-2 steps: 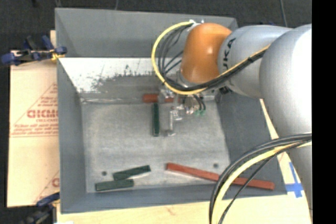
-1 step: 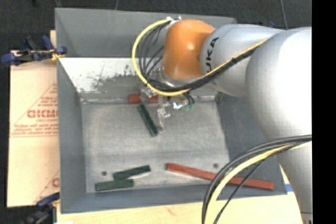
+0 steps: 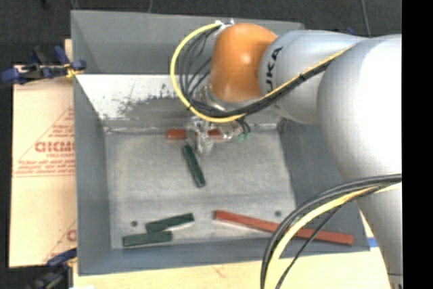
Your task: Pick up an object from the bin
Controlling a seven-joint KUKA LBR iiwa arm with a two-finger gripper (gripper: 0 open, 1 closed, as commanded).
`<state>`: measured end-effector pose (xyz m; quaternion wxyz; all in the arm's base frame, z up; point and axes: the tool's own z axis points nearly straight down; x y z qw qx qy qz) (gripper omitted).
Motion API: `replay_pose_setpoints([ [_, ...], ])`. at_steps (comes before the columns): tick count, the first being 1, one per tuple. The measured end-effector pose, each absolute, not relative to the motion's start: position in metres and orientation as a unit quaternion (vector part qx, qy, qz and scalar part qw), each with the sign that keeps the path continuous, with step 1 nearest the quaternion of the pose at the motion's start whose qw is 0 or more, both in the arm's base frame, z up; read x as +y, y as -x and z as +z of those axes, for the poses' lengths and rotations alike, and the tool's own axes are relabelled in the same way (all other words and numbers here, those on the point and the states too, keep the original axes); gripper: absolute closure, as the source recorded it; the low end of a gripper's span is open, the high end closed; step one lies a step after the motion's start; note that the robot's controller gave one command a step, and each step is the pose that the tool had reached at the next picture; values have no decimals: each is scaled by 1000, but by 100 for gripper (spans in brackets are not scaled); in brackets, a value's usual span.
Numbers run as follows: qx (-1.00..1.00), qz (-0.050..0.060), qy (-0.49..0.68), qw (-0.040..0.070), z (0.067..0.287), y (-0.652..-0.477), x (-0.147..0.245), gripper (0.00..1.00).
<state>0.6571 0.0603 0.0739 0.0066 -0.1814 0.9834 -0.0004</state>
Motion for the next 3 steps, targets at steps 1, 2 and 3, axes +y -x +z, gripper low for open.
replay_pose_setpoints([
  [1,927,-1,376,5,141,-649,62,100],
  [2,927,0,375,3,139,-648,62,0],
  [3,858,-1,514,2,70,-651,49,0],
])
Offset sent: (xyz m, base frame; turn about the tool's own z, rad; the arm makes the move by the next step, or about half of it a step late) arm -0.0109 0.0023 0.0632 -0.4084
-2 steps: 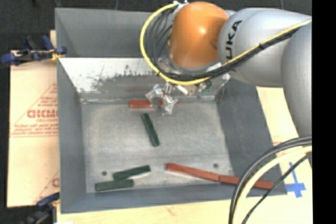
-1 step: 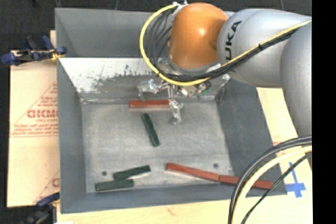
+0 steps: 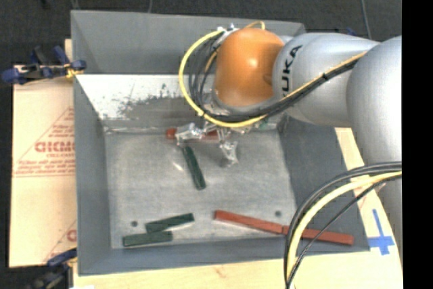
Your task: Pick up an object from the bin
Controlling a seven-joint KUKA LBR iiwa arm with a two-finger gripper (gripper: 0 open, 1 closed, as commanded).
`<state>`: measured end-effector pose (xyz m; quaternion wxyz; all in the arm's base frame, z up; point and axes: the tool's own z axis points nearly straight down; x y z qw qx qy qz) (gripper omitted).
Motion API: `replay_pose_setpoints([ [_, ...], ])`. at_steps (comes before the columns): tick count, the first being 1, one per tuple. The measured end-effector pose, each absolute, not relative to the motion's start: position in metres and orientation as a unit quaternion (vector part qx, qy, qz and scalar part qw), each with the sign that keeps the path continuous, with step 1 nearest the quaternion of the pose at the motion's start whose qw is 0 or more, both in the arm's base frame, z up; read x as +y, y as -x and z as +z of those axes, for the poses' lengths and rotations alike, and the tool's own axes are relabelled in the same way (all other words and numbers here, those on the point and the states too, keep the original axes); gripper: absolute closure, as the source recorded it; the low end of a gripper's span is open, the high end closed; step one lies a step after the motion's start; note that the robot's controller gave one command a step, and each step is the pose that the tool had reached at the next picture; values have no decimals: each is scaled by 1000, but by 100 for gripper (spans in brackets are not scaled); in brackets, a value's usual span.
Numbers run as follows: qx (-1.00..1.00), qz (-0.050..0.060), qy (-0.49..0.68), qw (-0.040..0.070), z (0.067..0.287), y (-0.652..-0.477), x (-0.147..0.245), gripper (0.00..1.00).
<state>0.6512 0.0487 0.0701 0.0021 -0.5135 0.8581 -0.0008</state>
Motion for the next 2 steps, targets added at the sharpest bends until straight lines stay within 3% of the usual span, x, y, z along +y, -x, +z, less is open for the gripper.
replay_pose_setpoints([
  [1,742,-3,671,5,73,-649,73,0],
  [2,743,-1,669,5,73,-649,74,100],
])
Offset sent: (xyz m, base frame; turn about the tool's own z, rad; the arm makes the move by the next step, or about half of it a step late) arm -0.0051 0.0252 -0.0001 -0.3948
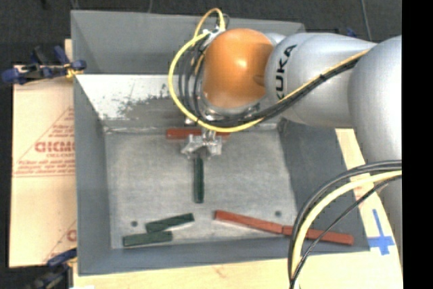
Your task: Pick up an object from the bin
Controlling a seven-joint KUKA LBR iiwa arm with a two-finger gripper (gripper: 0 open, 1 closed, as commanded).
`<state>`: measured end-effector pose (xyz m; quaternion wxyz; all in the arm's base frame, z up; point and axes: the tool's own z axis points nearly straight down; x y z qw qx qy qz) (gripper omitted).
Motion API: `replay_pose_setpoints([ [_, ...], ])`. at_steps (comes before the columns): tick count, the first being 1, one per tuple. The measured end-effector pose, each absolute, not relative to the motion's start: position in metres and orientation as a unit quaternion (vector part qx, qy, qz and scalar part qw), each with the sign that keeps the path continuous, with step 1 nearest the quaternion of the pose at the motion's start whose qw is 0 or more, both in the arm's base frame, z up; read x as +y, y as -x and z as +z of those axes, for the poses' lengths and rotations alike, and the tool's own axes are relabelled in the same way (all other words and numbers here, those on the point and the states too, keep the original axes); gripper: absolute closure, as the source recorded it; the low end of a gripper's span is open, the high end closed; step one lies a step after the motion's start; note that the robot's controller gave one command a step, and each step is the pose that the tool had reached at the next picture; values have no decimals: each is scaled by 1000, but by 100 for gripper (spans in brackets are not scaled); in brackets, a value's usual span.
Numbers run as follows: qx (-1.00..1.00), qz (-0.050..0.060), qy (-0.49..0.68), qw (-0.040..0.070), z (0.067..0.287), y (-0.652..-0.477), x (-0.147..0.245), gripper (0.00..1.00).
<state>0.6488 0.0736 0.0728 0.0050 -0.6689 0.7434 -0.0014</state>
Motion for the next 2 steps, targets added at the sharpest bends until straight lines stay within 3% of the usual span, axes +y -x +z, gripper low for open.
replay_pose_setpoints([
  [1,741,-3,672,5,204,-636,63,100],
  [2,683,1,730,0,151,-610,53,100],
])
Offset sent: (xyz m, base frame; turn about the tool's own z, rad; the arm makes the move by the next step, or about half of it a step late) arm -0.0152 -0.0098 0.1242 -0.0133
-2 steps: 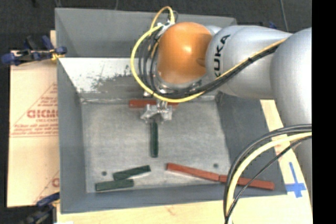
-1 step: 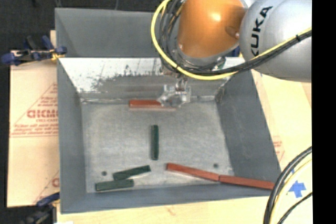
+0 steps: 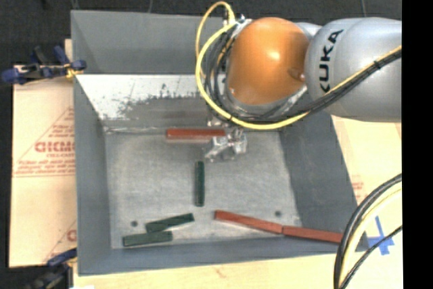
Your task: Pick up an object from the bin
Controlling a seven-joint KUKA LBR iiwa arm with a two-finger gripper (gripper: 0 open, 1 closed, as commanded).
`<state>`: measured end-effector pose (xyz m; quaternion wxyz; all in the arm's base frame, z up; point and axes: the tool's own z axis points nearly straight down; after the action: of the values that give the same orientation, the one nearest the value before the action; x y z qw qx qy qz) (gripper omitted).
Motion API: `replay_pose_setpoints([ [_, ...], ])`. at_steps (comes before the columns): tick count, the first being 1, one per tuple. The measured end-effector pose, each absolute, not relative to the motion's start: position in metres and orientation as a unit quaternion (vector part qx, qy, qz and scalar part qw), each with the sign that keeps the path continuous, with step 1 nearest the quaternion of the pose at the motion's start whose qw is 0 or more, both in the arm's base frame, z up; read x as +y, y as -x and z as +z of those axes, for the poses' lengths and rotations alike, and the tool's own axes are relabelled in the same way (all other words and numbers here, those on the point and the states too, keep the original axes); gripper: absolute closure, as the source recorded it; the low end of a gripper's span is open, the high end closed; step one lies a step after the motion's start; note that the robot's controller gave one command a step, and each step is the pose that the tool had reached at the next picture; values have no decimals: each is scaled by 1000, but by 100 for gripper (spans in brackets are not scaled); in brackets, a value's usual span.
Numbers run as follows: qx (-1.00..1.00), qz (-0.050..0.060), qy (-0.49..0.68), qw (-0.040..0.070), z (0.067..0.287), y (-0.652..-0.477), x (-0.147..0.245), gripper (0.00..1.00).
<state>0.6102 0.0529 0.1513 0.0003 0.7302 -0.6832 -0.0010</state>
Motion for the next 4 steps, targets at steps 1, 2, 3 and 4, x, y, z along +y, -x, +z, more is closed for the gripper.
replay_pose_setpoints([
  [1,-622,0,-783,-2,138,-622,80,100],
  [2,-624,2,-782,-2,169,-613,75,100],
  [3,-624,0,-781,-2,167,-612,76,0],
  [4,-383,0,-924,-1,165,-598,67,0],
])
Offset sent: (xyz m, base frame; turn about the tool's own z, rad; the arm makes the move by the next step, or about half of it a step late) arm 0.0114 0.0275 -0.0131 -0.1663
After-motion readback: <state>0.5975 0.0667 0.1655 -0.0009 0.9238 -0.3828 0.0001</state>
